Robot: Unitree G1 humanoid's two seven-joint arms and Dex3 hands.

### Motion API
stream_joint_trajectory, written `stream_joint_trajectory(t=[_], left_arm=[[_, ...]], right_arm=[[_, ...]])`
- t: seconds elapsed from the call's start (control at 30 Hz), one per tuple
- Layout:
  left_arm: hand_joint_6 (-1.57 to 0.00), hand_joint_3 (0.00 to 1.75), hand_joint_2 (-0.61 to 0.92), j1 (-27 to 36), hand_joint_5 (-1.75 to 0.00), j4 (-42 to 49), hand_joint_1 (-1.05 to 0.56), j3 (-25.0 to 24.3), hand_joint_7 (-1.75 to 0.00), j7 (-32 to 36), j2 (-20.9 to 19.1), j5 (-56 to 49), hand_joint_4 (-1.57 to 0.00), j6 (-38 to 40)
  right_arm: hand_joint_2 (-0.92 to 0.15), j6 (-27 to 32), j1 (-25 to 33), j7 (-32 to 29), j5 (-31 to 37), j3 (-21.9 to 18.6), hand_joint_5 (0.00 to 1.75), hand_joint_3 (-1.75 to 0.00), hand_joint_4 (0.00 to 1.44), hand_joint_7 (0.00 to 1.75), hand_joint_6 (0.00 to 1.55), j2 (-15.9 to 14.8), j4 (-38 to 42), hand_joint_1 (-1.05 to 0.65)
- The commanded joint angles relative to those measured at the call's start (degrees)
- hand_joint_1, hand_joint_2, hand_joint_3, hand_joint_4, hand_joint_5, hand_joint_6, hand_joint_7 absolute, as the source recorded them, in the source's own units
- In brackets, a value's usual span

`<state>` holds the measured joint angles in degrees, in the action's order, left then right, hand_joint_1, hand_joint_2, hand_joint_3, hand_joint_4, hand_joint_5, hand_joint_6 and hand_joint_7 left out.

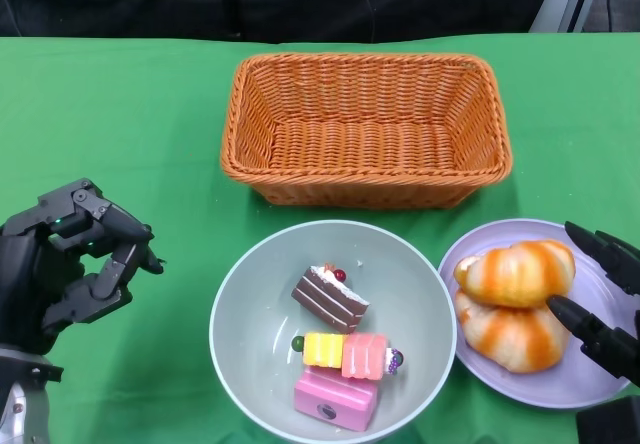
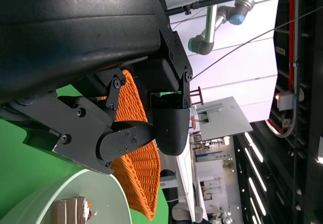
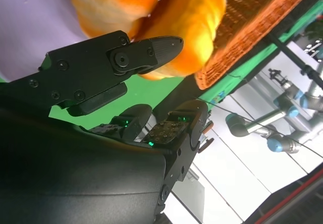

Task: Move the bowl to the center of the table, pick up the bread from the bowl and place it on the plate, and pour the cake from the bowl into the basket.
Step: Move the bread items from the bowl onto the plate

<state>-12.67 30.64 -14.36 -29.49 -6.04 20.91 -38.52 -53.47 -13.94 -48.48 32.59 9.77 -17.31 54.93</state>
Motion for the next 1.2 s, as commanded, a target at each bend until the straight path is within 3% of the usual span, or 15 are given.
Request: stream_joint_trajectory(t=[0.03,0.13,0.23,0.33,0.43,0.5,0.53,0.57,0.63,0.67,0.73,0.8,0.93,1.2], left_arm=[[-0.91,0.75,0.72,-0.5,-1.38,0.4,-0.1,-0.7,-1.06,-0.2,-1.1,0.4,-0.87,-0.3],[-0.91,0.74,0.72,-0.5,-1.37,0.4,-0.1,-0.7,-1.07,-0.2,-1.2,0.4,-0.87,-0.2],[-0.92,0.74,0.72,-0.6,-1.37,0.7,-0.11,-0.8,-1.06,0.2,-1.2,-0.3,-0.88,-0.8],[-0.91,0.73,0.72,-0.8,-1.38,1.5,-0.11,-0.8,-1.07,0.0,-1.3,-0.5,-0.87,-1.8],[-0.91,0.72,0.73,-0.7,-1.38,1.3,-0.11,-0.7,-1.08,-0.1,-1.2,-0.2,-0.87,-1.3],[-0.91,0.72,0.74,-0.5,-1.38,1.1,-0.1,-0.6,-1.08,-0.2,-1.2,-0.1,-0.87,-1.0],[-0.91,0.72,0.74,-0.6,-1.38,1.3,-0.1,-0.6,-1.08,-0.3,-1.3,-0.1,-0.88,-1.2],[-0.91,0.72,0.74,-0.6,-1.38,1.5,-0.1,-0.6,-1.08,-0.3,-1.3,-0.2,-0.88,-1.4],[-0.91,0.72,0.74,-0.5,-1.38,1.5,-0.11,-0.5,-1.08,0.1,-1.3,-0.7,-0.88,-1.4],[-0.91,0.72,0.74,-0.4,-1.38,1.5,-0.11,-0.5,-1.08,0.1,-1.3,-0.7,-0.88,-1.3],[-0.91,0.72,0.73,-0.5,-1.38,1.7,-0.11,-0.4,-1.08,-0.5,-1.2,-0.2,-0.88,-1.5],[-0.9,0.73,0.73,-0.6,-1.38,2.0,-0.1,-0.4,-1.08,-1.4,-1.1,0.2,-0.88,-1.9],[-0.89,0.74,0.73,-0.7,-1.39,2.3,-0.09,-0.5,-1.1,-1.9,-1.1,0.4,-0.87,-2.1],[-0.9,0.74,0.72,0.3,-1.39,1.8,-0.11,0.2,-1.09,-3.4,-1.0,0.6,-0.87,-1.0]], right_arm=[[-0.86,-2.2,1.6,3.1,-3.6,-1.6,0.29,-0.2,0.32,0.0,0.56,-0.5,-1.9,-0.46],[-0.89,-3.6,2.9,6.0,-6.5,-2.8,0.31,-0.24,0.35,0.01,0.57,-0.1,-4.8,-0.49],[-0.85,-5.0,4.7,14.7,-16.4,-4.5,0.34,-0.3,0.41,0.03,0.62,1.9,-8.7,-0.45],[-0.77,-4.3,6.3,23.9,-26.2,-5.6,0.42,-0.43,0.57,0.06,0.74,3.3,-14.1,-0.44],[-0.62,-2.8,6.3,33.0,-35.1,-6.7,0.63,-0.72,0.72,0.1,0.88,4.3,-17.1,-0.32],[-0.59,0.8,6.7,40.2,-42.1,-7.3,0.79,-0.82,0.76,0.14,0.94,4.6,-20.3,-0.21],[-0.59,2.9,7.0,43.5,-45.2,-7.7,0.94,-0.83,0.73,0.21,0.94,4.8,-22.3,-0.18],[-0.61,5.3,7.4,46.6,-48.4,-8.2,1.12,-0.84,0.73,0.48,0.87,5.1,-24.6,-0.15],[-0.68,10.1,8.2,52.2,-54.4,-9.0,1.32,-0.76,0.73,0.89,0.74,5.7,-29.4,-0.11],[-0.71,12.4,8.6,54.6,-56.3,-9.5,1.36,-0.74,0.73,0.98,0.71,5.6,-31.4,-0.1],[-0.73,15.8,9.1,58.4,-58.3,-10.4,1.45,-0.72,0.72,1.1,0.69,5.6,-34.1,-0.08],[-0.66,17.7,9.3,61.0,-58.8,-11.5,1.5,-0.81,0.71,1.15,0.69,5.9,-35.2,-0.07],[-0.63,19.7,9.5,63.3,-58.0,-13.9,1.51,-0.85,0.7,1.18,0.69,7.4,-36.3,-0.07],[-0.52,25.8,10.2,69.9,-59.0,-14.8,1.58,-1.0,0.72,1.24,0.69,9.9,-40.3,-0.05]])
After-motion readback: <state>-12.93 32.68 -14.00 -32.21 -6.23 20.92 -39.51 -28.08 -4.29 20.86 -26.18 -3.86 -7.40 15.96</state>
